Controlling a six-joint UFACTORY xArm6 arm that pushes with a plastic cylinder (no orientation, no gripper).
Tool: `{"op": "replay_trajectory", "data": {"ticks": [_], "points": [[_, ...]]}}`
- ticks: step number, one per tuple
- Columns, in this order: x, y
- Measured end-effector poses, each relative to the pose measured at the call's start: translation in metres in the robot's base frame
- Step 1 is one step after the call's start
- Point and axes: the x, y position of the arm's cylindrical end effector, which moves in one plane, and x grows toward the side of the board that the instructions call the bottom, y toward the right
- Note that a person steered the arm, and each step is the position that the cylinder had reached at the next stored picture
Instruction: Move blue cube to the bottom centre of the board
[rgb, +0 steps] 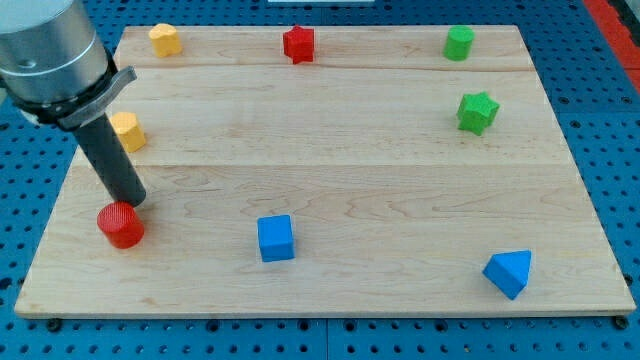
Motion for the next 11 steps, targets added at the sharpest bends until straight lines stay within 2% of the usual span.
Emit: {"op": "replay_trajectory", "data": {"ticks": [1, 2, 3, 4, 5, 7, 10, 11], "points": [[0.006, 0.026], [0.03, 0.027], [0.037, -0.001], [0.021, 0.035], [0.005, 0.116], [0.035, 0.168], [0.047, 0.179], [0.027, 0.182]]}}
